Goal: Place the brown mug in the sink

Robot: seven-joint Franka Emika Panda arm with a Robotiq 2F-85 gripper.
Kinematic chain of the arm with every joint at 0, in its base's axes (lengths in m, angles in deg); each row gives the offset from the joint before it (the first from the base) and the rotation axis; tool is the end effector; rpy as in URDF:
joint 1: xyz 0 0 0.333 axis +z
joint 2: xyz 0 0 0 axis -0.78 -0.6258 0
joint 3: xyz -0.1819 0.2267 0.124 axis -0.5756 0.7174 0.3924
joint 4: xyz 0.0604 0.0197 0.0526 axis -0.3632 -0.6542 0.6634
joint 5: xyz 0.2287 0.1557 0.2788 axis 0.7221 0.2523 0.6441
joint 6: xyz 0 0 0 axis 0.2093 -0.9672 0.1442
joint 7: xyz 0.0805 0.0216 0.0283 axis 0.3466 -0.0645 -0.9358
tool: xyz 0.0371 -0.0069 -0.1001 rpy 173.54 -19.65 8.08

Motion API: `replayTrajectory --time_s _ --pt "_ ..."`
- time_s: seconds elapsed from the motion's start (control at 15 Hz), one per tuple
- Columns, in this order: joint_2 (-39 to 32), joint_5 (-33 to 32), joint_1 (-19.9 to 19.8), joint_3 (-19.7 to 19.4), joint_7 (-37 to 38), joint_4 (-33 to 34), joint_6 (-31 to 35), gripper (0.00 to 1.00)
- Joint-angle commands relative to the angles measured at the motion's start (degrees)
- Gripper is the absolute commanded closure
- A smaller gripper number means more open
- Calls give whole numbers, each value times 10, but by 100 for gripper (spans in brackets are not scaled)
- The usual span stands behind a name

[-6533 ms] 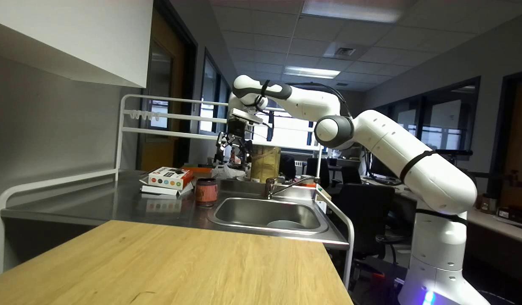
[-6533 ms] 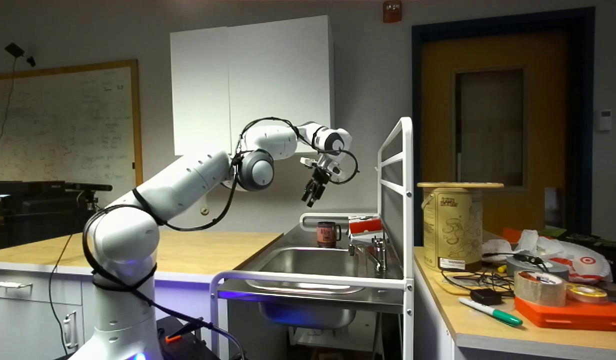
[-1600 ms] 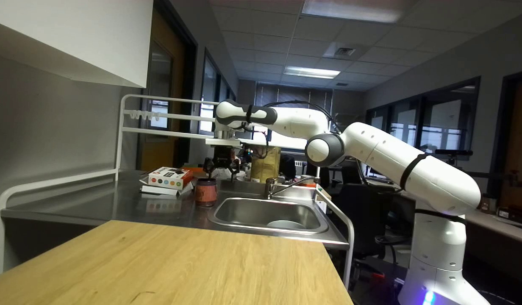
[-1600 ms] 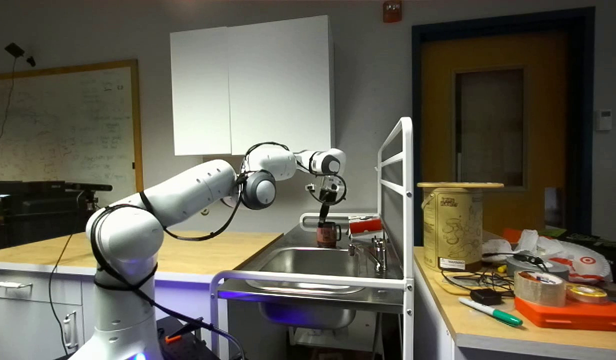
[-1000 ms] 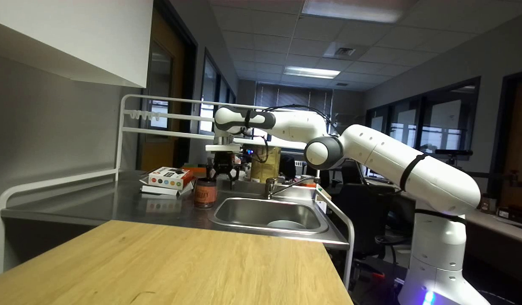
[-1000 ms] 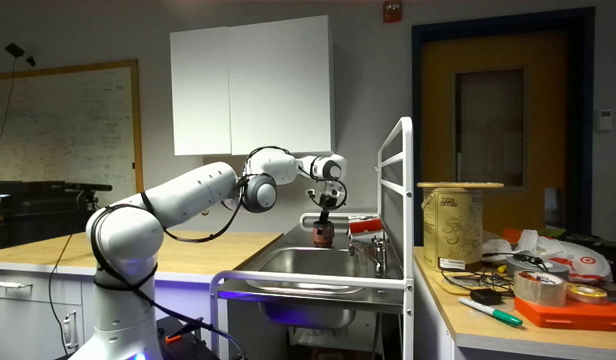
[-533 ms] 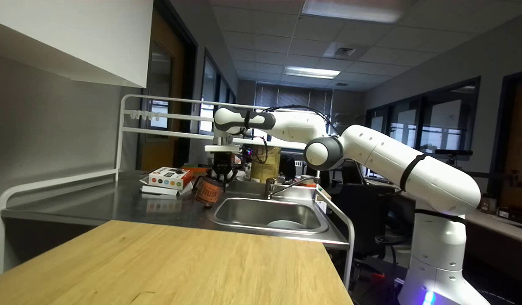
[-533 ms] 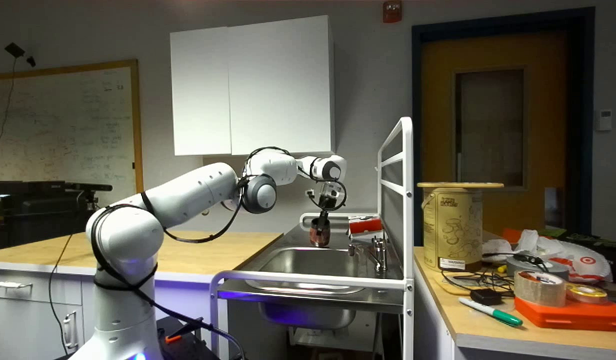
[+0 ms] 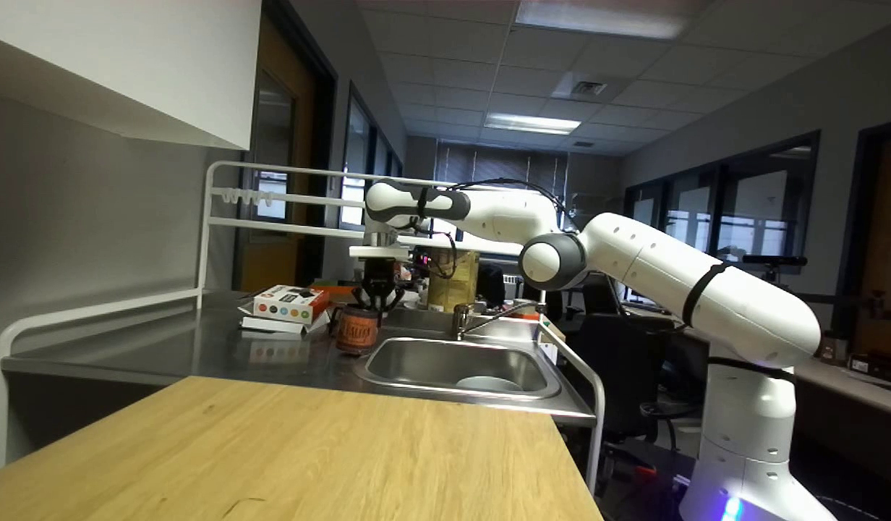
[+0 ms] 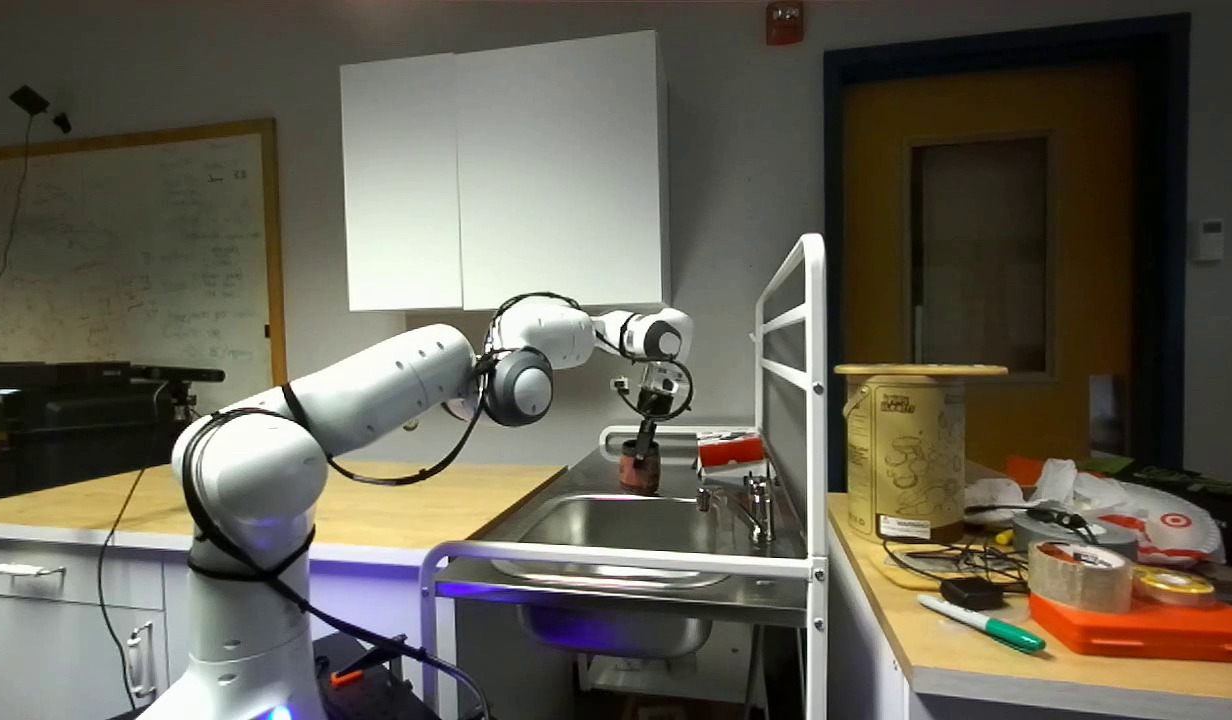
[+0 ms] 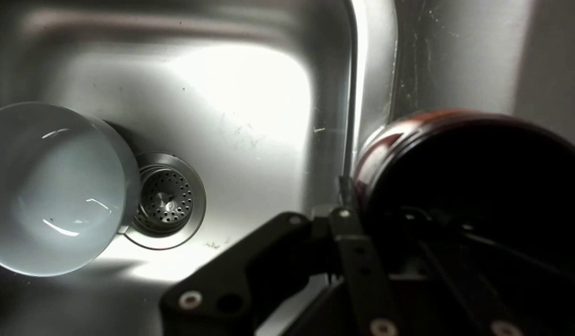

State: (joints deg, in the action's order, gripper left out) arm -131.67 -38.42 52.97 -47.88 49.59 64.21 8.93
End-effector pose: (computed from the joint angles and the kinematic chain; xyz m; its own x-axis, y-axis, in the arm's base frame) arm 0.7672 0.0369 0.3572 0.5582 -0.7910 -0.2504 -0.8015 -0.5921 0.0837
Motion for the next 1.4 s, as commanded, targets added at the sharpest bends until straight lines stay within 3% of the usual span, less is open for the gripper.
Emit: replayTrajectory --time_s 0.0,0.67,0.73,0.8,0.87,1.33 --pt "25 2 -7 2 1 -13 -7 94" --pt "60 25 -34 9 12 -8 -4 95" --pt "34 16 -42 20 22 47 -31 95" --pt "71 27 -44 11 17 -8 -15 95" --pt "75 29 -48 13 14 -7 -19 95" --pt "74 54 -75 44 -118 -20 -93 95"
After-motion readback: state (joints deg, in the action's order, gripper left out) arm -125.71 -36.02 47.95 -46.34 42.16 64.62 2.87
